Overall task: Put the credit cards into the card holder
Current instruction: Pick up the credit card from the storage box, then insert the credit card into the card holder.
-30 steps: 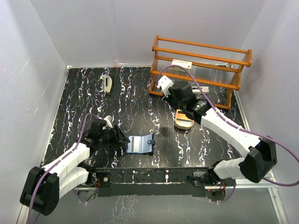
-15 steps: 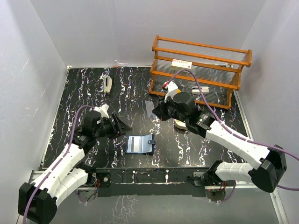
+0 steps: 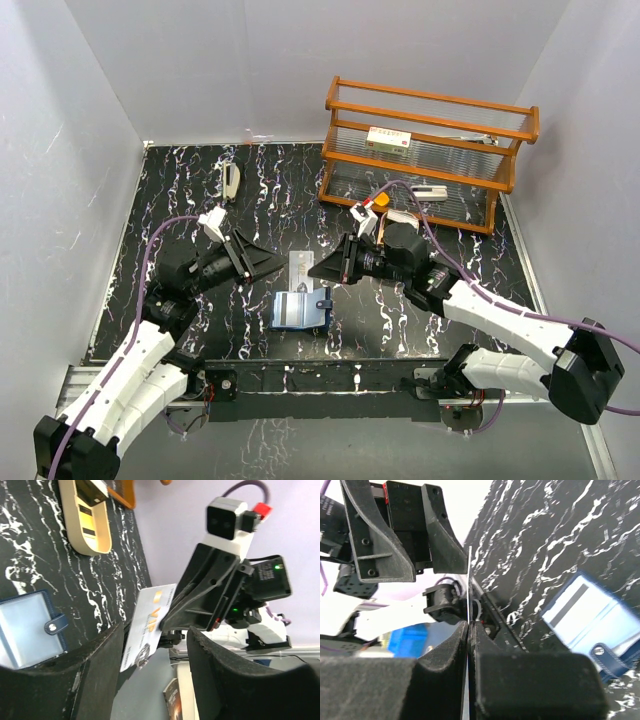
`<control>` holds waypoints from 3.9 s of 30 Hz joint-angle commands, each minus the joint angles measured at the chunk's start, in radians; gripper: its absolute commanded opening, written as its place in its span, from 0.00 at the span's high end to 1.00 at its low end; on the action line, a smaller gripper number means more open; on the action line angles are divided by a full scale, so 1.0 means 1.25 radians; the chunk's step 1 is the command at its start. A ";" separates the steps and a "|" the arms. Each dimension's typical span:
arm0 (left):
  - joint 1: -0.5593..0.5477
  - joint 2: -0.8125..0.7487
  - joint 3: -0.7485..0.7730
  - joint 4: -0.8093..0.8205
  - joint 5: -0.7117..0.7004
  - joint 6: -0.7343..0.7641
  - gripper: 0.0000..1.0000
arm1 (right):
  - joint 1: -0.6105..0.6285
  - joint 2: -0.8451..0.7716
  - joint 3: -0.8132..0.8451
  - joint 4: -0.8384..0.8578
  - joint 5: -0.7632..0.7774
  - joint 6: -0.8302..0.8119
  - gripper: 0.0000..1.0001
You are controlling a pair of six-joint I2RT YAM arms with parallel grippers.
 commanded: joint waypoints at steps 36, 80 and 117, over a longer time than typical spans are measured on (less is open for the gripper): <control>-0.001 0.049 -0.070 -0.092 -0.026 0.042 1.00 | 0.007 0.074 -0.049 0.036 0.036 0.075 0.65; -0.007 0.462 -0.130 0.238 0.114 0.089 1.00 | 0.053 0.394 0.032 -0.212 0.245 -0.170 0.86; -0.057 0.639 -0.174 0.391 -0.037 0.107 1.00 | 0.076 0.359 -0.027 -0.190 0.310 -0.109 0.86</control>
